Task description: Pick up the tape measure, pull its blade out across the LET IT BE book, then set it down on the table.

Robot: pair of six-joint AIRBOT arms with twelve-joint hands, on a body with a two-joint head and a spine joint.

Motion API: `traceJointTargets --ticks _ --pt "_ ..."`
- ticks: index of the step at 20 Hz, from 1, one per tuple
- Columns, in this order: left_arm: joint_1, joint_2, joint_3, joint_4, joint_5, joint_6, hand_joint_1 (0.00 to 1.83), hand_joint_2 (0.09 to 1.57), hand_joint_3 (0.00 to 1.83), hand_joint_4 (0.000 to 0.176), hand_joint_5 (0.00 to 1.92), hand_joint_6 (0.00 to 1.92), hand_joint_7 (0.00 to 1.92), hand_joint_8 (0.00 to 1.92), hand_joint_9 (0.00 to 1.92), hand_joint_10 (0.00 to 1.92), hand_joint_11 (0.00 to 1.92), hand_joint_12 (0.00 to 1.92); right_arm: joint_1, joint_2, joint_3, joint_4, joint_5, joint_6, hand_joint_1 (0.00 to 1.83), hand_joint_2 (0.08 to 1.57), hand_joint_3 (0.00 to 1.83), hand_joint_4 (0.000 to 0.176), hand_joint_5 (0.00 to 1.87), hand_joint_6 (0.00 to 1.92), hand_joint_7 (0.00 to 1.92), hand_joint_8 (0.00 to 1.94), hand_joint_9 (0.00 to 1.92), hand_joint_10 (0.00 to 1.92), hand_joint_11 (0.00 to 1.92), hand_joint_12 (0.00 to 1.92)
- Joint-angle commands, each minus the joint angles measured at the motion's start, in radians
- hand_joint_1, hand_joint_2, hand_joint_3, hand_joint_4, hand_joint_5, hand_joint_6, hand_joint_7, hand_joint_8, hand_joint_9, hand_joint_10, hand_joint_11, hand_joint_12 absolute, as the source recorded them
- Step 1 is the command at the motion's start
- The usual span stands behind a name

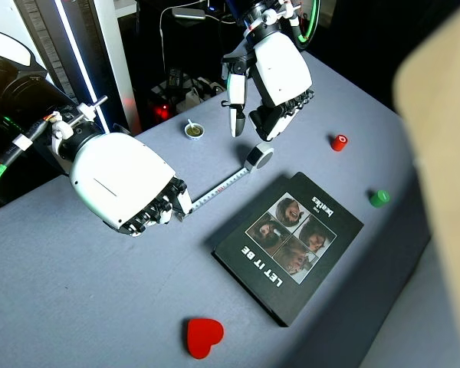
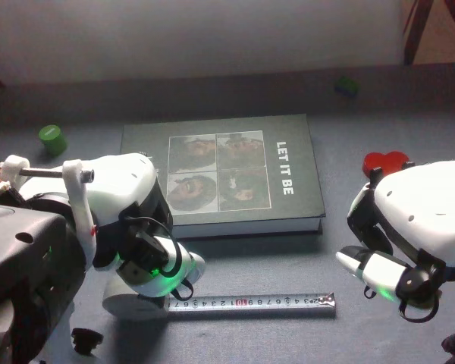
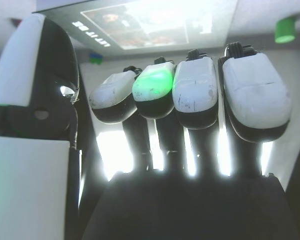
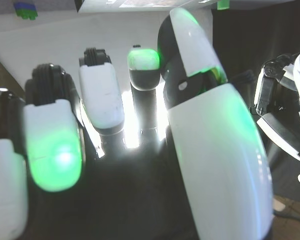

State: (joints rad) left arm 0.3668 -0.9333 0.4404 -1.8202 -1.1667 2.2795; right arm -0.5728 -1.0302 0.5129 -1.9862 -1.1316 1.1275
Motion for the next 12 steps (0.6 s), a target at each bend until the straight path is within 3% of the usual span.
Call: traceJointTargets --ticks 1,3,9,12 --pt "-0.001 -0.007 0.004 0.078 -0.022 -0.005 0.05 1.14 0.11 0.0 0.26 0.06 0.25 0.03 0.27 0.1 0.04 0.69 0.003 0.001 -0.003 -0.087 -0.068 0.003 0.14 1.09 0.15 0.0 0.19 0.08 0.23 0.05 0.17 0.12 0.0 0.81" --pt "-0.001 -0.007 0.008 0.083 -0.023 -0.004 0.05 1.2 0.0 0.0 0.28 0.0 0.27 0.0 0.3 0.01 0.03 0.69 0.003 0.001 -0.003 -0.095 -0.076 -0.004 0.15 1.15 0.02 0.0 0.2 0.01 0.24 0.0 0.19 0.02 0.0 0.8" --pt "0.001 -0.004 0.01 0.086 -0.007 0.006 0.06 1.18 0.0 0.0 0.32 0.01 0.31 0.01 0.31 0.0 0.04 0.7 -0.002 0.002 -0.003 -0.13 -0.086 0.004 0.12 1.18 0.01 0.0 0.22 0.01 0.26 0.0 0.22 0.01 0.0 0.83" --pt "-0.009 0.002 0.013 0.083 0.011 0.032 0.23 1.08 0.0 0.0 0.32 0.0 0.31 0.0 0.3 0.0 0.04 0.69 -0.012 0.001 -0.003 -0.136 -0.075 0.085 0.12 1.18 0.0 0.0 0.22 0.0 0.25 0.0 0.21 0.0 0.0 0.78"
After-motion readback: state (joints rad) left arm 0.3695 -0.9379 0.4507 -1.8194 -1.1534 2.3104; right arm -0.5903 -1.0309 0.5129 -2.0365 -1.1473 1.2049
